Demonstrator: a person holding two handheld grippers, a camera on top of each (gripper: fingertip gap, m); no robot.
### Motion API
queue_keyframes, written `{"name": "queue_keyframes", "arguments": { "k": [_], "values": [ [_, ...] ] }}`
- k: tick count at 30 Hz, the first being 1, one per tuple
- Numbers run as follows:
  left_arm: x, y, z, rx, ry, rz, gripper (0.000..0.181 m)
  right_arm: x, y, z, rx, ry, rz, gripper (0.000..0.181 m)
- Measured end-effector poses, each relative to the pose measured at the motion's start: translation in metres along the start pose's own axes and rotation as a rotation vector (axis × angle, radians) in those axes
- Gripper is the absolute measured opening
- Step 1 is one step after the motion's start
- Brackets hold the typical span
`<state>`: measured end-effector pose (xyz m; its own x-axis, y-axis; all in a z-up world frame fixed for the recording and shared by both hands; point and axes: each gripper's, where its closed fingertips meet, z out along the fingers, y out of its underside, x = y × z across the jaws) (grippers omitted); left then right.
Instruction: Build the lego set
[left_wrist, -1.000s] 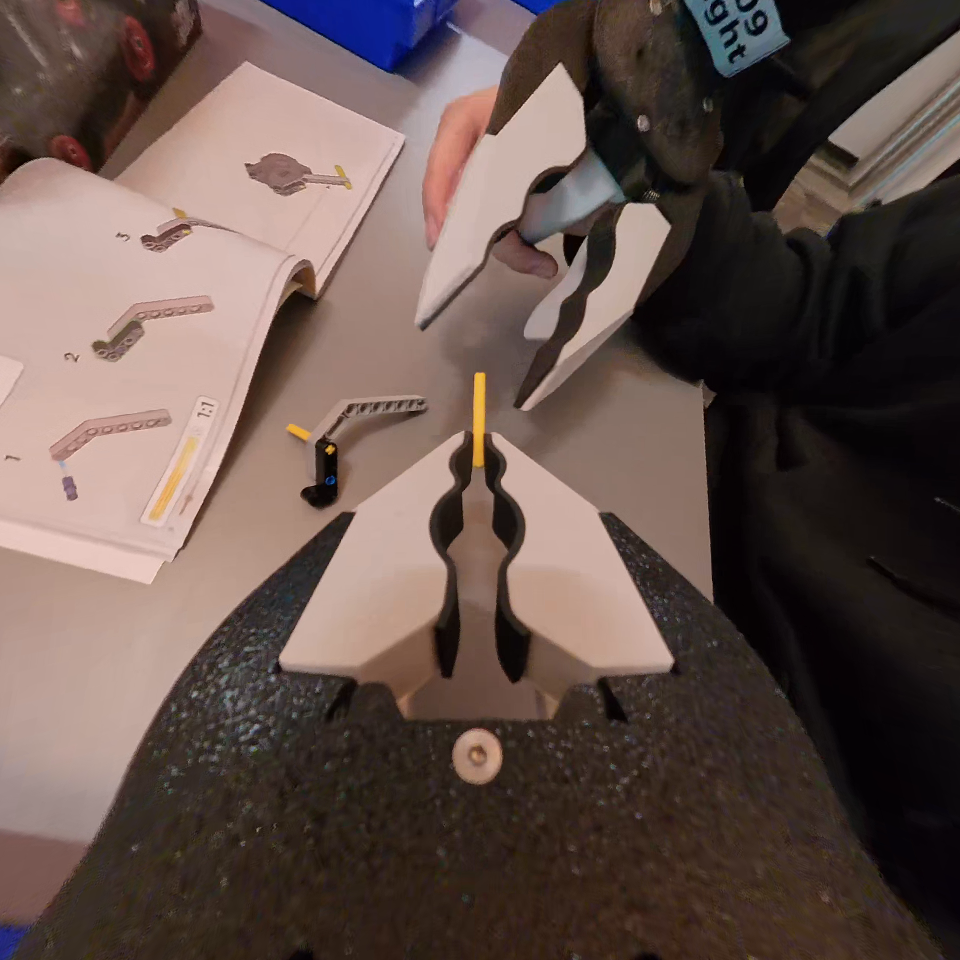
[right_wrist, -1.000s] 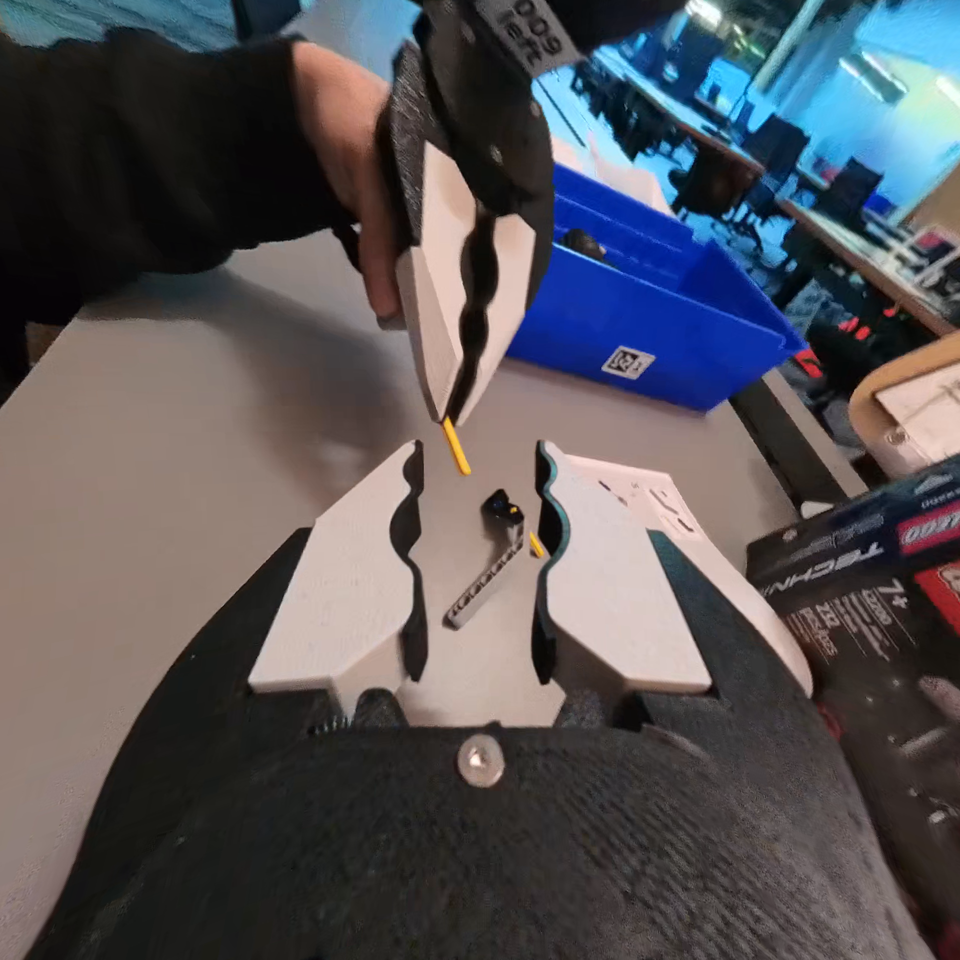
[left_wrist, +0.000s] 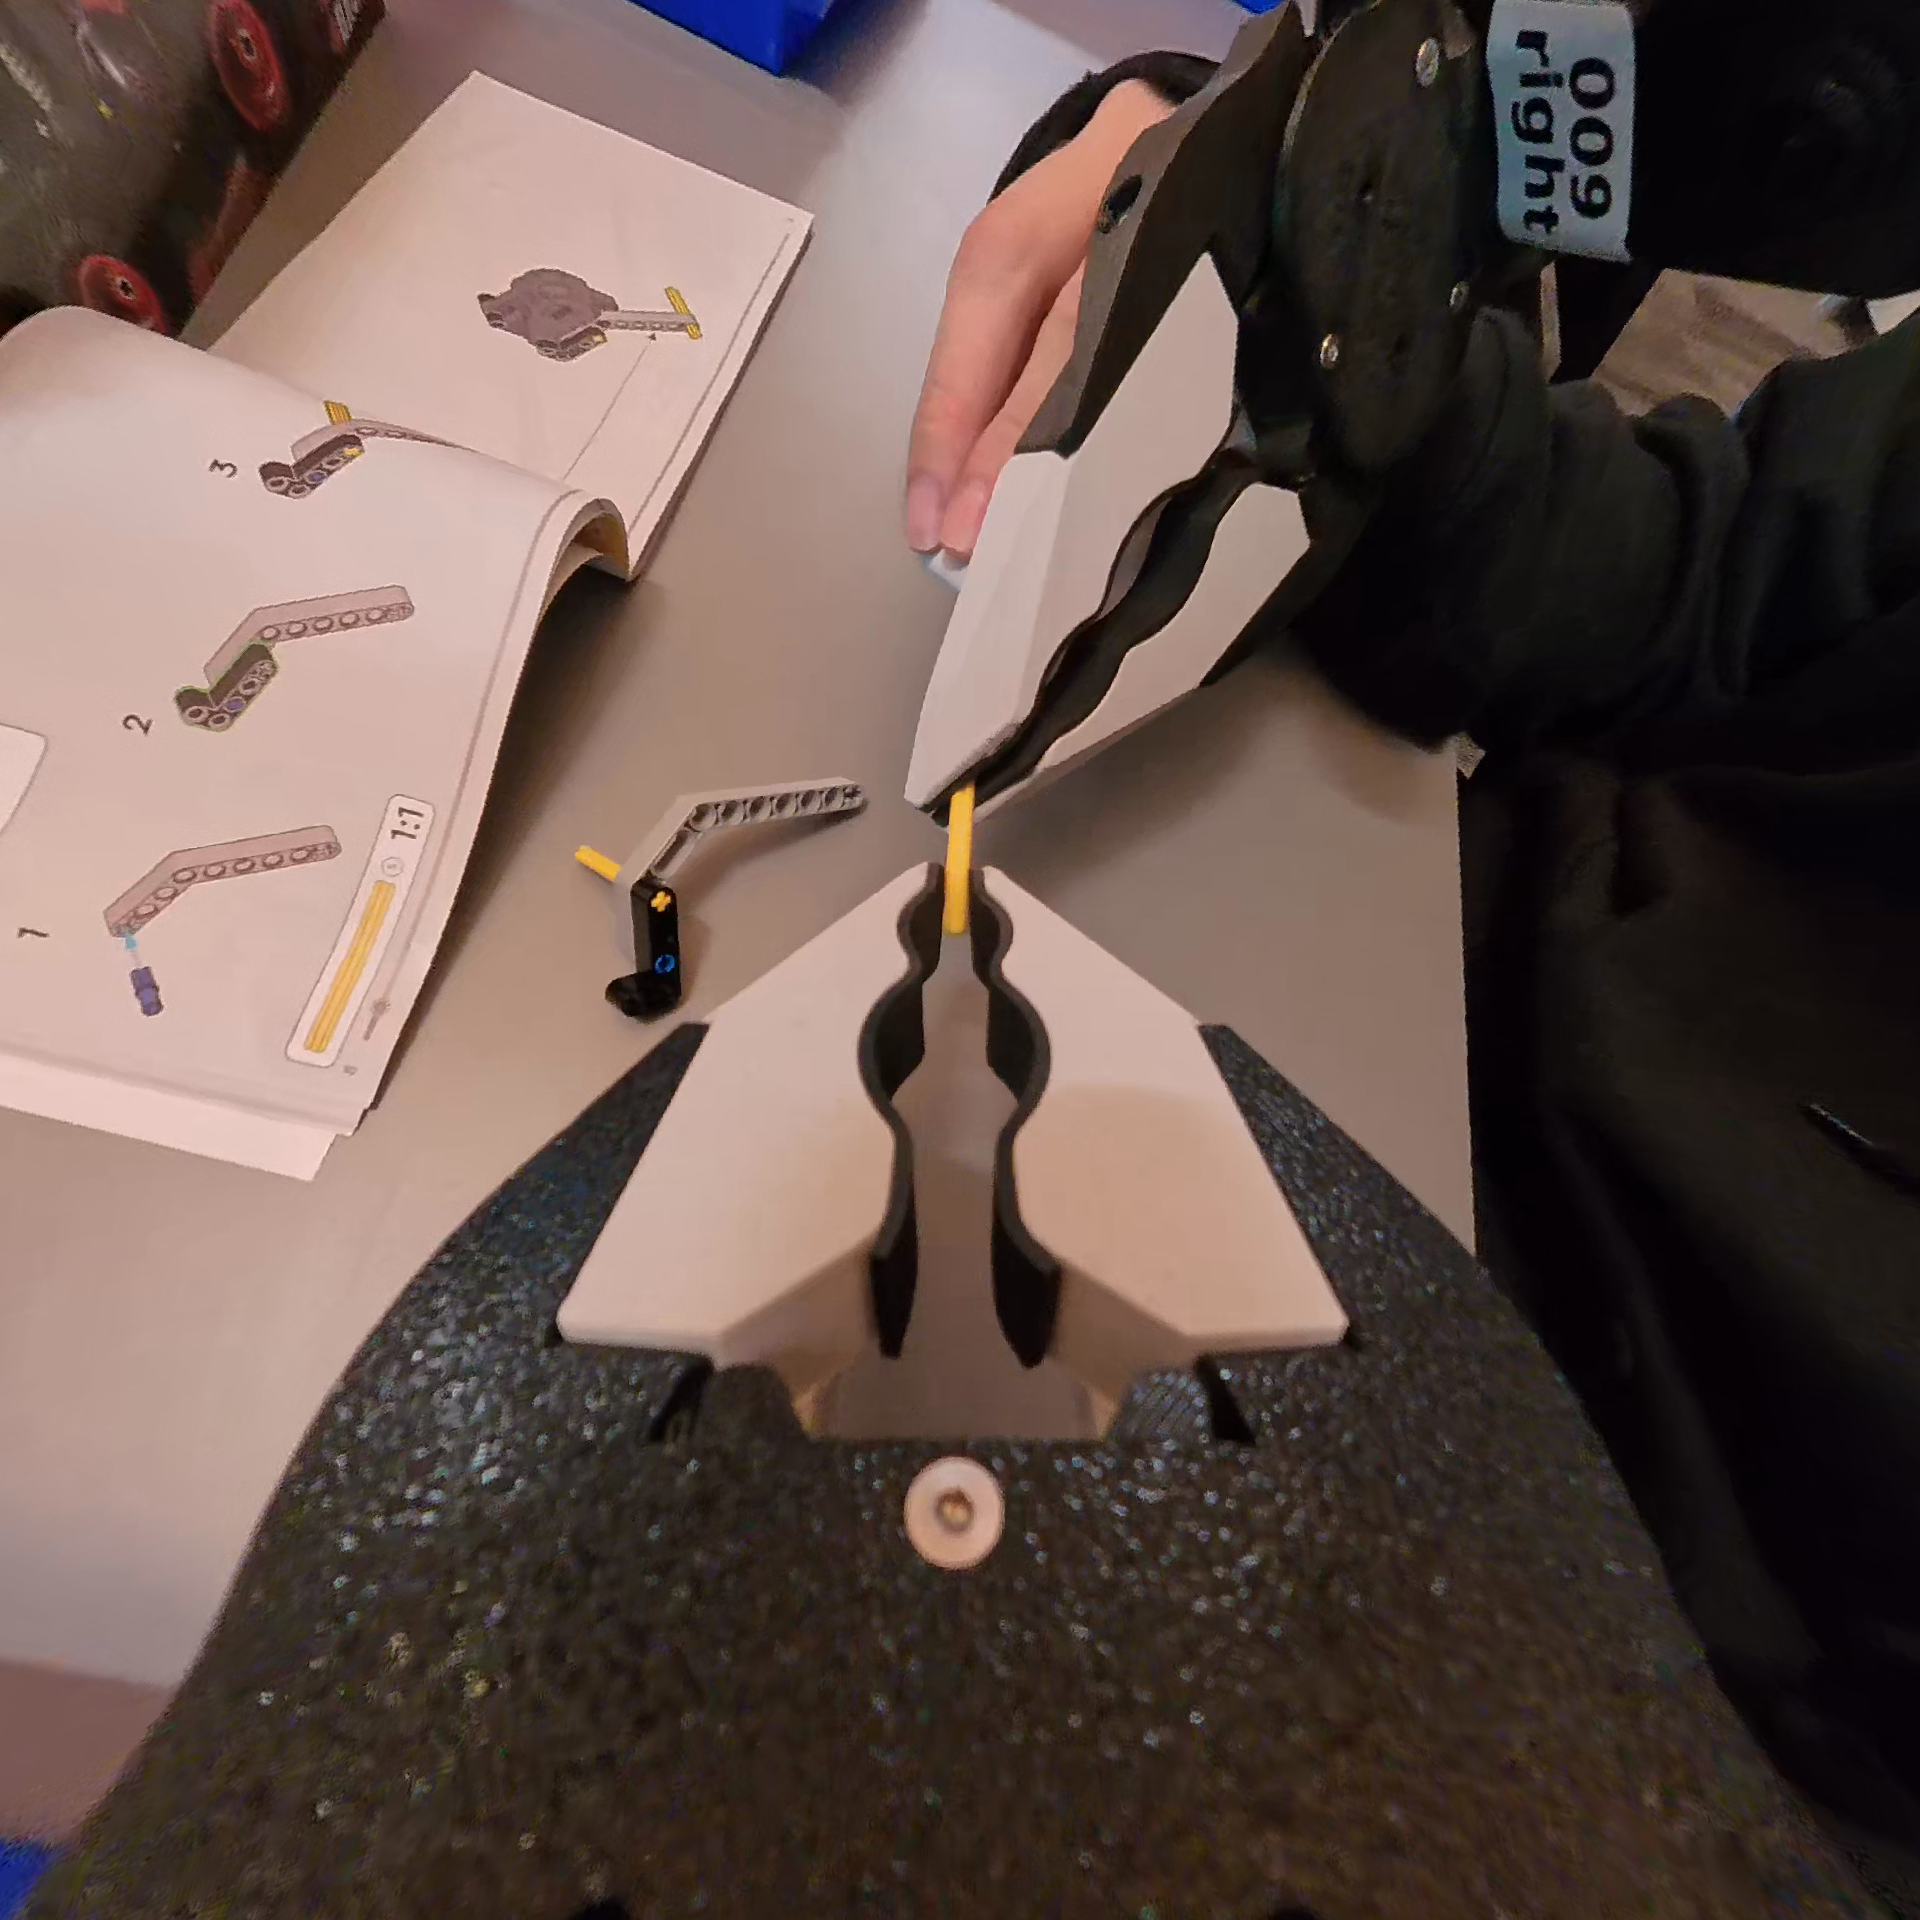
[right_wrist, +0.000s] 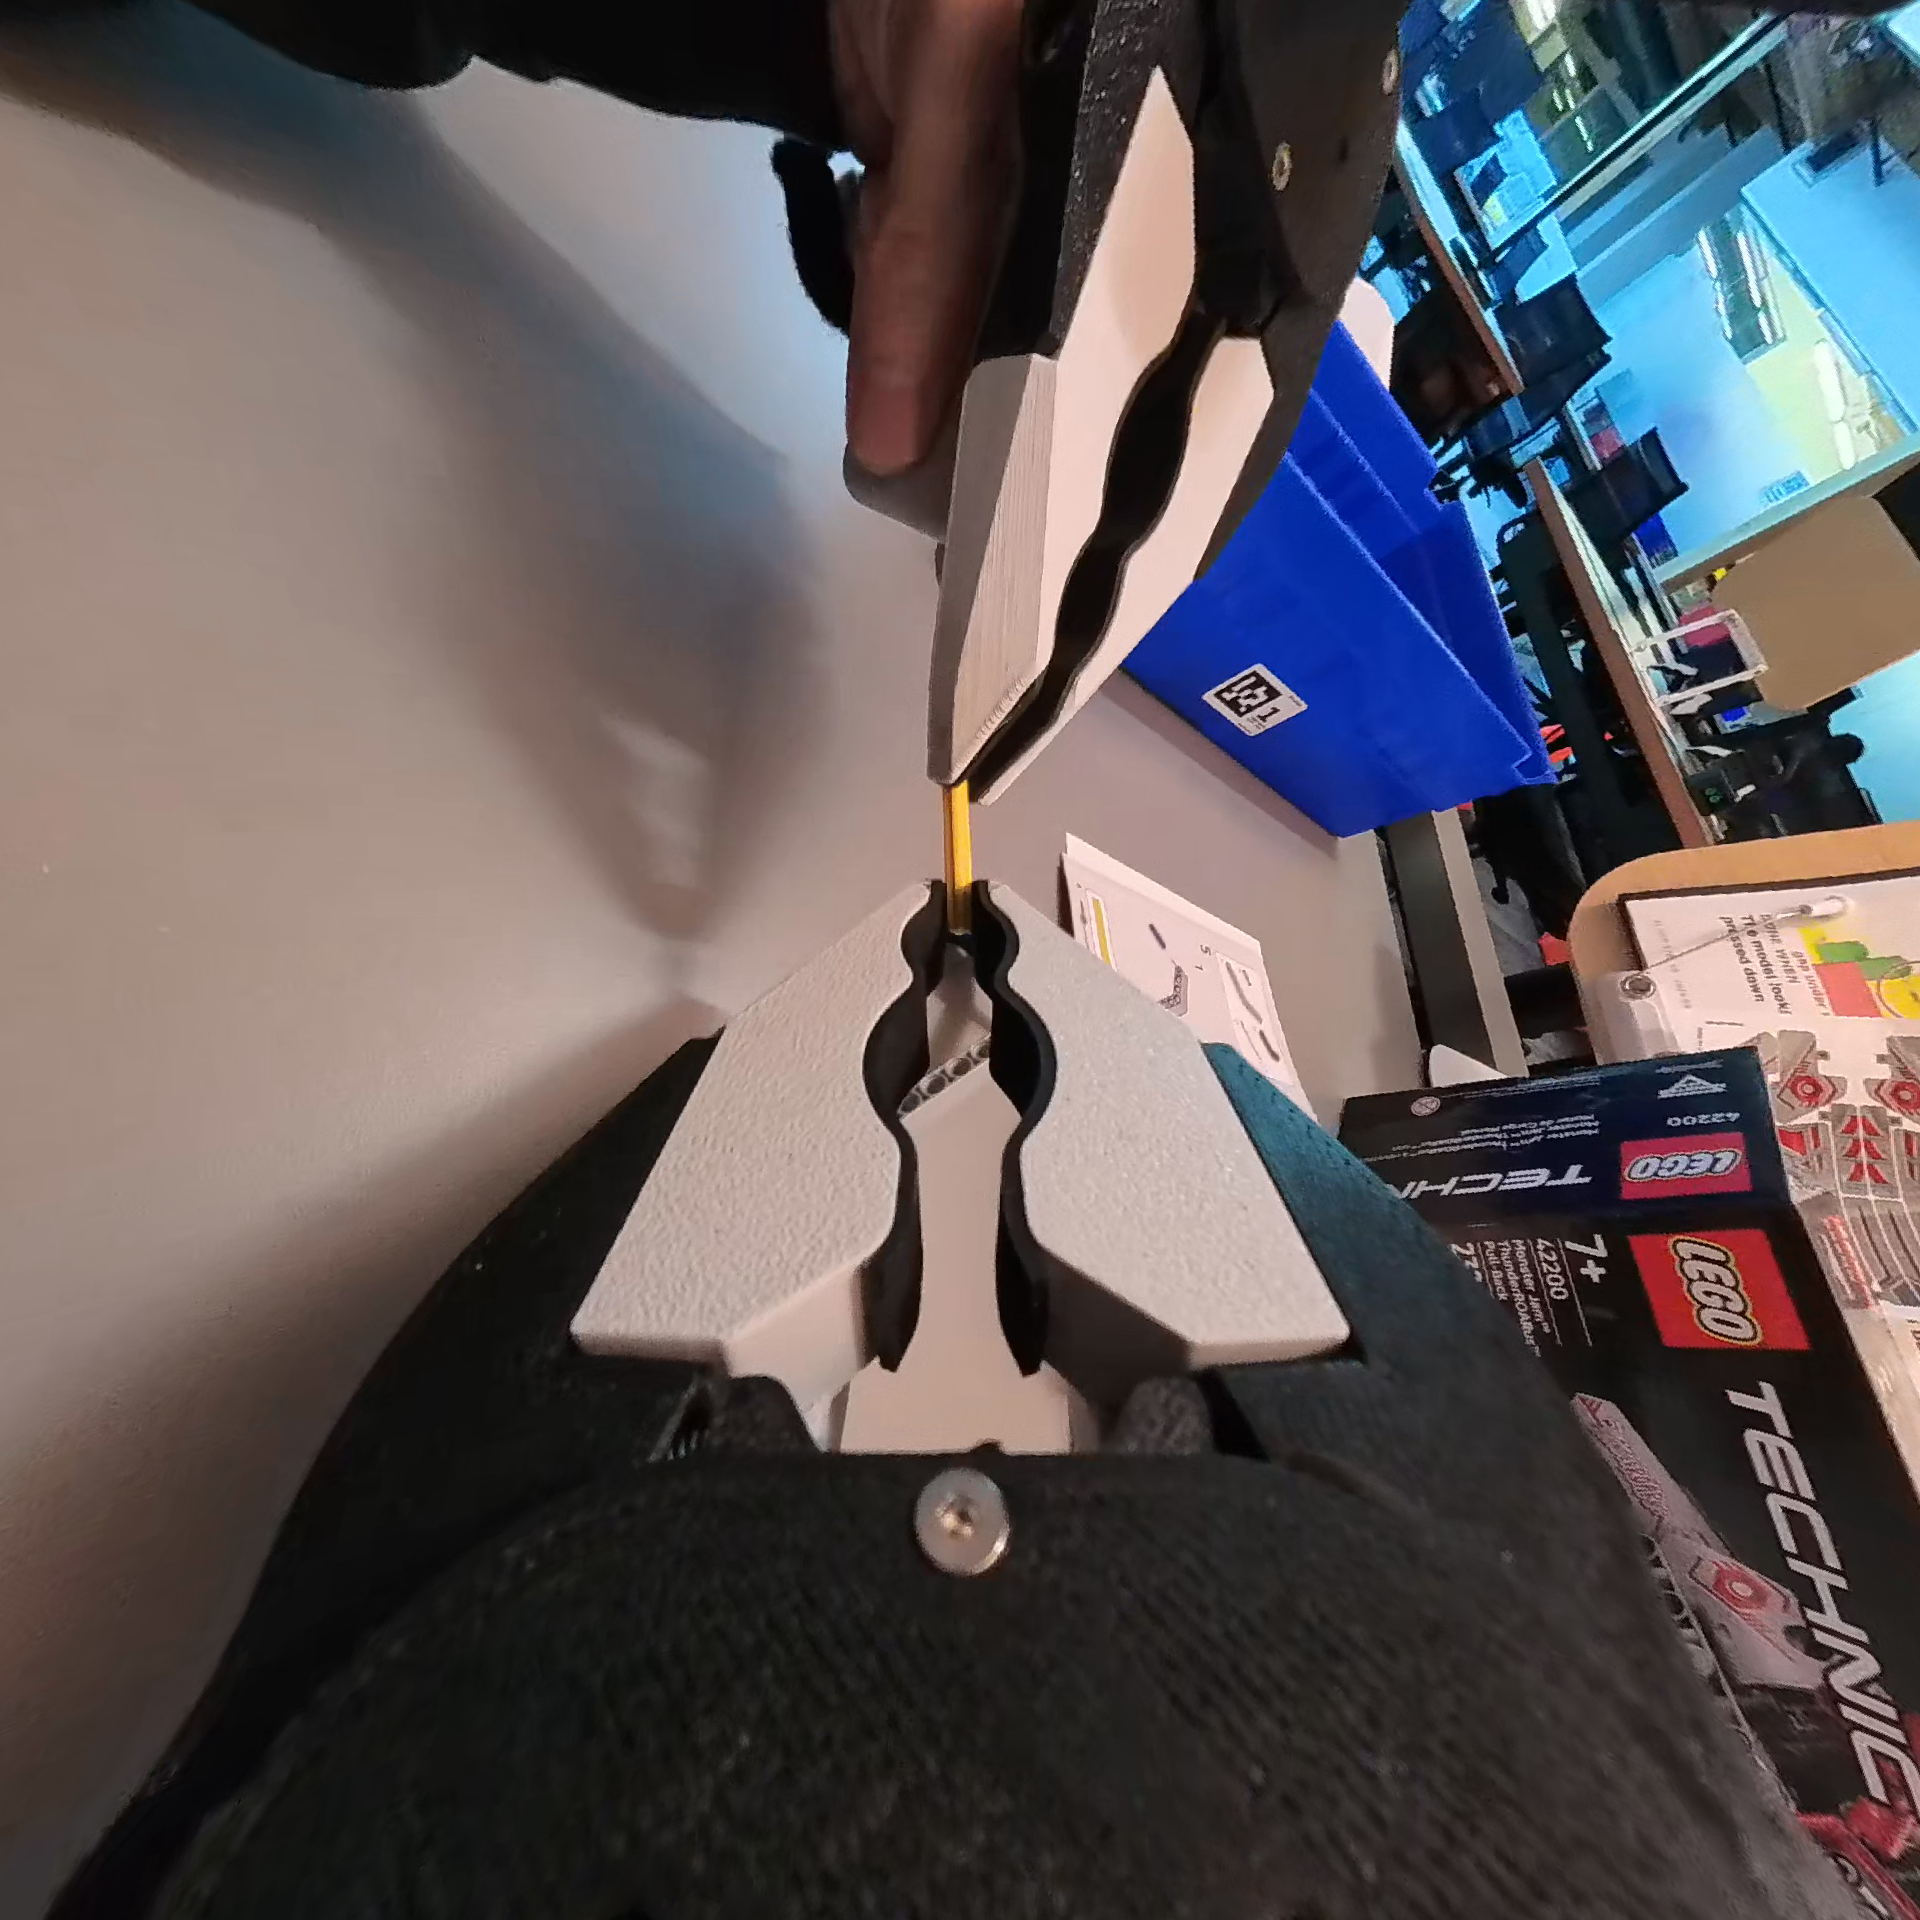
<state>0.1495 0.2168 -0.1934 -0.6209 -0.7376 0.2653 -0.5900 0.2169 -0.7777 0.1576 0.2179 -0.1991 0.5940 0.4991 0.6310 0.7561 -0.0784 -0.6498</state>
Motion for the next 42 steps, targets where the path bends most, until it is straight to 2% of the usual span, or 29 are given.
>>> {"name": "queue_keyframes", "arguments": {
  "k": [42],
  "values": [
    [-0.006,0.015,0.012,-0.106,-0.031,0.015,0.001,-0.007,0.01,0.006,-0.061,-0.031,-0.008,0.002]
  ]
}}
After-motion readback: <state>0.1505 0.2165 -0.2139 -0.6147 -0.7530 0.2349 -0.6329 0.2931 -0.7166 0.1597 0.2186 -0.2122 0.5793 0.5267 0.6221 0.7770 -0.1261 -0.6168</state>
